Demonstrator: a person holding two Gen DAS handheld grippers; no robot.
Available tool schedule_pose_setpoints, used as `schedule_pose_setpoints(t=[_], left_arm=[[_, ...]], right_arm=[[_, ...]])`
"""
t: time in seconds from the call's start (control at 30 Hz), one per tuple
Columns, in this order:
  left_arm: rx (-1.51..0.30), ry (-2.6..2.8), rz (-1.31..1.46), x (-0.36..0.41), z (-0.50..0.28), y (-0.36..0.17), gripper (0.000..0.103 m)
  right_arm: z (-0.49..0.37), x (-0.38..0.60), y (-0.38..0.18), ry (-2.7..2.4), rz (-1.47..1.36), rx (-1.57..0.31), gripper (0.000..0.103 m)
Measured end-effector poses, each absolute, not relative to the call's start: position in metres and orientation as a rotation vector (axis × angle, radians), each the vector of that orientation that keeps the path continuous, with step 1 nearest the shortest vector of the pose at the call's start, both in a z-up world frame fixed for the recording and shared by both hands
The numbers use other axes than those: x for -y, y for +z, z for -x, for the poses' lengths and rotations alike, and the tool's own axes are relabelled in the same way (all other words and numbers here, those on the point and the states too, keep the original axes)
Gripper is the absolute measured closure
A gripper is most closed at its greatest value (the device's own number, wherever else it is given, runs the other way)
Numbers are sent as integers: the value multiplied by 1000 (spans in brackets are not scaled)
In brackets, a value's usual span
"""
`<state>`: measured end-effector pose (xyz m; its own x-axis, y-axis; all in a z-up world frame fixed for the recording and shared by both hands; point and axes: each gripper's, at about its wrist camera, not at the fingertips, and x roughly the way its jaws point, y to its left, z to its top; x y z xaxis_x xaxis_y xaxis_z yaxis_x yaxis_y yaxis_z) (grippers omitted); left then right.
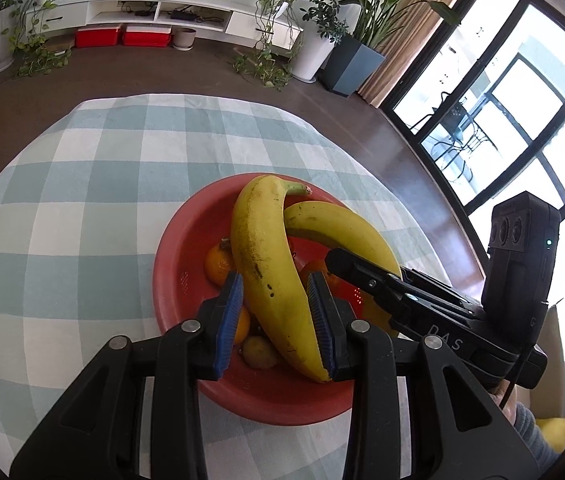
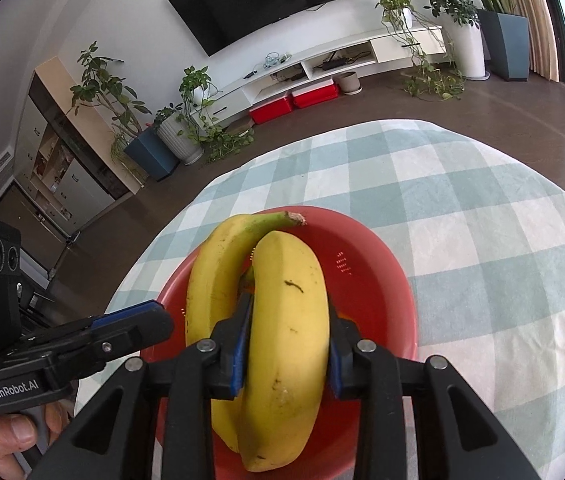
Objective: Organize fruits
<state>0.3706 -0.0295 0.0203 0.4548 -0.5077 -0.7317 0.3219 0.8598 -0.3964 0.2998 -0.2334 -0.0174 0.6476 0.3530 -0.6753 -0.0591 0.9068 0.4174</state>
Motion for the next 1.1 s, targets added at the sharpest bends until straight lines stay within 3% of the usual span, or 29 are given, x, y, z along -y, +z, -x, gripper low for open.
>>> schedule_pose_setpoints(t=[0.1, 0.2, 0.27, 0.47, 0.57, 0.73, 1.1], left_arm=[[-957, -508, 198, 30, -362, 25, 70], [-923, -511, 185, 28, -345, 34, 50], [-896, -486, 163, 26, -332, 41, 30], [-785, -435, 82, 21, -279, 68, 4], [-713, -391, 25, 19, -247, 80, 1], [-564, -274, -70, 15, -187, 100, 0], [-541, 40, -153, 18, -95, 97, 0]], right_arm=[[-293, 238, -14, 206, -371, -833, 54], [-284, 245, -8, 183, -374, -806, 48], [-276, 246, -1, 176, -367, -784, 47], [-243, 245, 32, 155, -339, -685, 27], [-220, 240, 51, 135, -292, -630, 24], [-161, 230, 86, 57, -185, -456, 1], [-43, 231, 123, 34, -151, -212, 0]])
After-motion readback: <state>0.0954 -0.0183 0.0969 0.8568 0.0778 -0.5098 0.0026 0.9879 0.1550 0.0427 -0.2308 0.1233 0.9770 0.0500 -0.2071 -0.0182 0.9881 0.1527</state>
